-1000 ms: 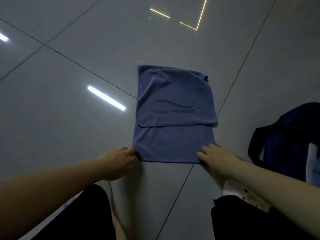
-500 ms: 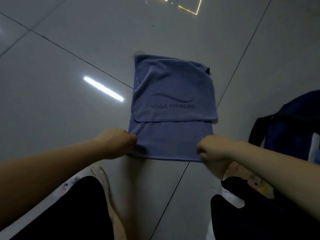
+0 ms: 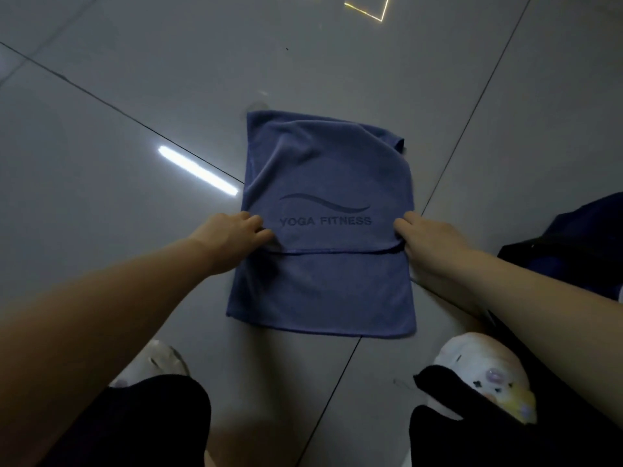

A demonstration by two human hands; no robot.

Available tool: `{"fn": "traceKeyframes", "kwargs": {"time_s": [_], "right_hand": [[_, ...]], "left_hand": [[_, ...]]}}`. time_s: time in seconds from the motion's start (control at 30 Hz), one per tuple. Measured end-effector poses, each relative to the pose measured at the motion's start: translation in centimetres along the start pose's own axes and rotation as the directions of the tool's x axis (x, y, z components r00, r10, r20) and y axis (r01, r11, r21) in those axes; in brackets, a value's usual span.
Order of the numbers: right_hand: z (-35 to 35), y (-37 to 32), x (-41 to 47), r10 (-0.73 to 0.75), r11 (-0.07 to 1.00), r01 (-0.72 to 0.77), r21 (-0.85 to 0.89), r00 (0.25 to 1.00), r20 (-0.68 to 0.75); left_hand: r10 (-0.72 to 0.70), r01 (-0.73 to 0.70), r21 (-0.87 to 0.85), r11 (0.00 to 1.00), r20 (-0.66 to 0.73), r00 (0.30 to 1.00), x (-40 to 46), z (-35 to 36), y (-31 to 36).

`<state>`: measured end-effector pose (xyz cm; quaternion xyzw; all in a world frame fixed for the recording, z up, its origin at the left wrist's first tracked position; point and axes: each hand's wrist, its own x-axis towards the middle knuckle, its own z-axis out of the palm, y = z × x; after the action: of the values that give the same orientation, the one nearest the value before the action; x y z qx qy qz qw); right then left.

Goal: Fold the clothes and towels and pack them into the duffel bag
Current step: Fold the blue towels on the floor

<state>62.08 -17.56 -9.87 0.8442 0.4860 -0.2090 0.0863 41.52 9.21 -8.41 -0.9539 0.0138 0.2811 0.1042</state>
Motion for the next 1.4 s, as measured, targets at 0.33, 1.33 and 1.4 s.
{"fn": "traceKeyframes", "kwargs": {"time_s": [0.33,1.33,1.4], "right_hand": [[-2.7,0.7,0.7,0.266,0.855,-0.19,0.483,0.959,-0.094],[0.7,-3.0,-6.3,-0.024,0.952,0.065,0.301,0.99,-0.137],[-1.6,-3.0,-7.7,0.017,0.924,0.108,0.366,0.947,-0.322]], "left_hand": [[-0.171,0.134,-0.319,0.938,-0.09,0.981,0.0,0.7,-2.5],[0.01,-0.197,-0.317,0.928,-0.505,0.863,-7.4,3.4,1.4],[-0.054,-0.204,-0.35,0.914,-0.603,0.796,-8.4,2.1,1.2]]}}
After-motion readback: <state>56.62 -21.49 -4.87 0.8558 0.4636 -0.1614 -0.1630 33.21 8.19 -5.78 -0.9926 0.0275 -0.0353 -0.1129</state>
